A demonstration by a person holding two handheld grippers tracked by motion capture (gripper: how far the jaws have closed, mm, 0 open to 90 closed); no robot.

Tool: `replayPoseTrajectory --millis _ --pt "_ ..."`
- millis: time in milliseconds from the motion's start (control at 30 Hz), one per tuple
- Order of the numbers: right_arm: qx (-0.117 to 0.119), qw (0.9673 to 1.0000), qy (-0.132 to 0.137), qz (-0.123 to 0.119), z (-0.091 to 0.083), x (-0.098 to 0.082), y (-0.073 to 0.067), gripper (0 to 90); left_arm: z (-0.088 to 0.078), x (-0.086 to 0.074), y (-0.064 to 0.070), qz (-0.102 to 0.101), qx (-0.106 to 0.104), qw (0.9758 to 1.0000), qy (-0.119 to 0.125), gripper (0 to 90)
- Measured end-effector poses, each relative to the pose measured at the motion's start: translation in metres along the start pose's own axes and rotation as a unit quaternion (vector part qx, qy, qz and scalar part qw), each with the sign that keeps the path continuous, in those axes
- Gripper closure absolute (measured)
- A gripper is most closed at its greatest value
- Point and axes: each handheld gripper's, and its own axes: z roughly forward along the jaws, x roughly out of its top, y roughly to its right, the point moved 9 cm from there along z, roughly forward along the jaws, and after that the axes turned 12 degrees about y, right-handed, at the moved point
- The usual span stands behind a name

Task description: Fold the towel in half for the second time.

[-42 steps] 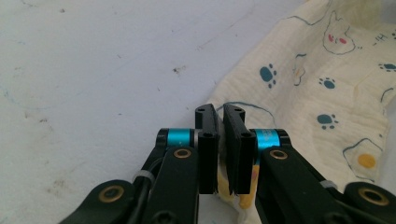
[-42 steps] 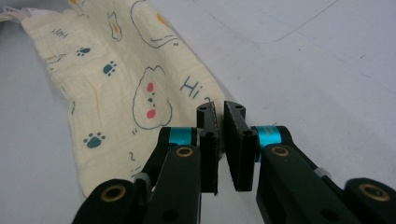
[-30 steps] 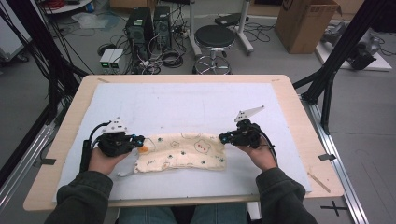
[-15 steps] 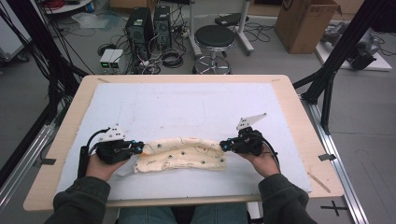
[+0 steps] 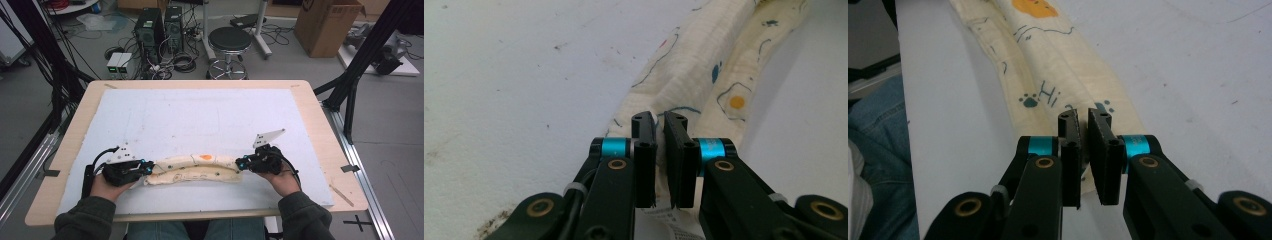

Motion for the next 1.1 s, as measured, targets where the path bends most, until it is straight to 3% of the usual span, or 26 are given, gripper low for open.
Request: replayPoseTrajectory --millis 433,800,933,1100 --pt "0.0 0.9997 -0.02 -0.011 -0.001 -0.016 -0.007 83.9 -0.007 -0.016 0.01 0.018 -0.006 0.9996 -0.02 82.8" --pt "-0.007 0.9995 -0.028 -0.014 0.0 -0.028 -0.008 82.7 -0.008 -0.024 0.015 0.014 -0.01 0.9995 -0.026 81.1" --pt "-0.006 0.9997 -0.02 -0.01 0.0 -0.029 -0.008 77.5 -0.008 -0.025 0.016 0.008 -0.017 0.9994 -0.029 75.0" --pt "-0.006 0.9999 -0.01 -0.005 -0.001 -0.027 -0.009 64.6 -0.007 -0.024 0.019 0.007 -0.019 0.9994 -0.028 69.3"
